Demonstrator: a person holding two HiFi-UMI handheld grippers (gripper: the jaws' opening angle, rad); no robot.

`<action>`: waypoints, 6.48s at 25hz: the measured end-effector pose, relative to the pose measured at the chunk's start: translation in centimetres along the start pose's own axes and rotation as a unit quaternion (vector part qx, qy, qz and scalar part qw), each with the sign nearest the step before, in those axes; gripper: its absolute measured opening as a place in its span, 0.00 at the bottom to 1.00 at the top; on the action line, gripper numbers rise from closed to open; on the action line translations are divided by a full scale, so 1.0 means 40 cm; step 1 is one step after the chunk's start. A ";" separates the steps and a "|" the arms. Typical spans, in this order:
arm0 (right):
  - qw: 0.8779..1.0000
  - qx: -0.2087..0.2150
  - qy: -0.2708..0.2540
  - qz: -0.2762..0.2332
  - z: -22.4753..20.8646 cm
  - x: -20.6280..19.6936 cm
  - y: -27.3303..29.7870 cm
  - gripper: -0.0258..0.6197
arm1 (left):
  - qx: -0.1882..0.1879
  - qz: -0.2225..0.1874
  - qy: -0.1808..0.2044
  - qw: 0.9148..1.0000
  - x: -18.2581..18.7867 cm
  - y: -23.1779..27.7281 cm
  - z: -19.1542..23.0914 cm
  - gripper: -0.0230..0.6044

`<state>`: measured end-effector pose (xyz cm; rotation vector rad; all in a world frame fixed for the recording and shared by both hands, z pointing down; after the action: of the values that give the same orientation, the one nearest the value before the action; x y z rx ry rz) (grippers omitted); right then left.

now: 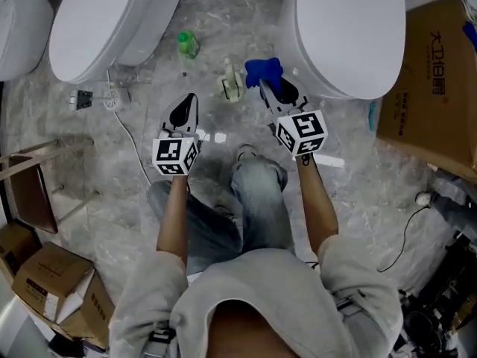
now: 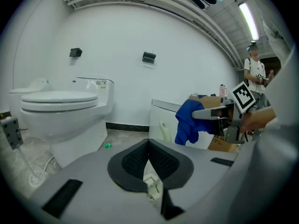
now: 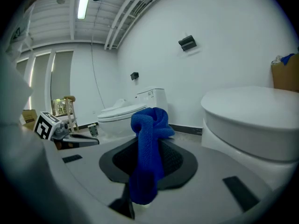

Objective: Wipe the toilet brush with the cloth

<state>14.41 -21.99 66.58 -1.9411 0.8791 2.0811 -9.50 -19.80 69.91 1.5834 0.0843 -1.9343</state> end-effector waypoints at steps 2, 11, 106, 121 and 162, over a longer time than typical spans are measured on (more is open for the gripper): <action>1.000 0.001 -0.013 -0.010 -0.004 -0.028 0.031 0.20 | -0.004 -0.011 0.004 1.000 -0.045 0.024 0.021 0.07; 0.997 -0.002 -0.065 -0.040 0.020 -0.094 0.113 0.20 | -0.017 -0.045 0.029 0.998 -0.156 0.043 0.081 0.07; 0.994 0.091 0.016 0.051 0.124 -0.328 0.146 0.20 | -0.014 -0.051 0.033 0.998 -0.182 -0.033 0.098 0.07; 0.981 0.094 0.063 0.157 0.123 -0.580 0.247 0.20 | -0.007 -0.039 0.036 0.999 -0.193 -0.041 0.122 0.07; 0.998 0.044 -0.026 -0.048 0.181 -0.009 0.141 0.20 | -0.008 -0.064 0.038 0.997 -0.168 -0.086 0.108 0.07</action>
<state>5.44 -22.76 68.51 -1.8402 0.8354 1.9956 -14.40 -16.04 76.02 1.6773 0.2385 -1.9643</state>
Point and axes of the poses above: the fingertips, and each gripper's own axes: y forward along the fingers, z to its left, x out of its top, the point moved 6 cm from there along -y, backward along the fingers, and after that the axes turned 9 degrees about -y, right-handed, at the moved point
